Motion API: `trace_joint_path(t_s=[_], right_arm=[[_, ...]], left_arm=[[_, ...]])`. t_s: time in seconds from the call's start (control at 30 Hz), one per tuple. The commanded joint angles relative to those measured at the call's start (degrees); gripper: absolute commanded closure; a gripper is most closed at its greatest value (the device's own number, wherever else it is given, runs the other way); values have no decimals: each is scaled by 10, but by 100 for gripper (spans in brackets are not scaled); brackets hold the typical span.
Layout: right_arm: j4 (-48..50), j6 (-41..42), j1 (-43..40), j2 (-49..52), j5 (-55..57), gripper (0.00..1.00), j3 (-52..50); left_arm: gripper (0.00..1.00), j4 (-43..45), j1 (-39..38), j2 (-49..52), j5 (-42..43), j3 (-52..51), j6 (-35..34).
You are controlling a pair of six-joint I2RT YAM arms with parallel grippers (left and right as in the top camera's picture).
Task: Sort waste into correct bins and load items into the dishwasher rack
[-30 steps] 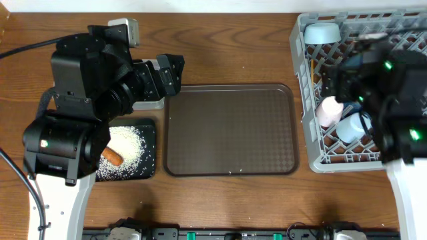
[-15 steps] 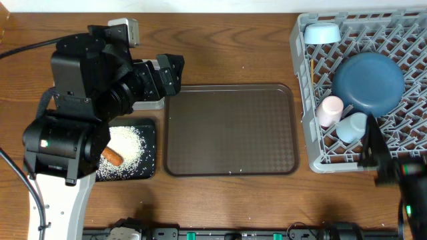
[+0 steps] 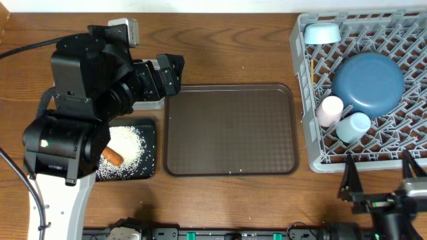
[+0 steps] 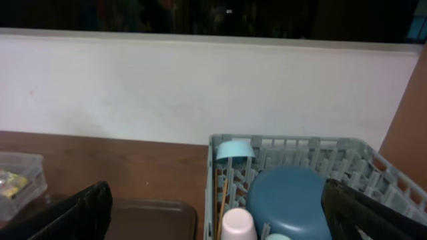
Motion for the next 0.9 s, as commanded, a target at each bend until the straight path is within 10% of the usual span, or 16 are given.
trace_joint_path(t_s=[0.0, 0.87], right_arm=[[37, 28, -1, -32, 4, 1, -62], [509, 102, 1, -73, -16, 1, -468]], left_arm=[[2, 1, 2, -1, -7, -1, -1], [2, 1, 2, -1, -7, -1, 0]])
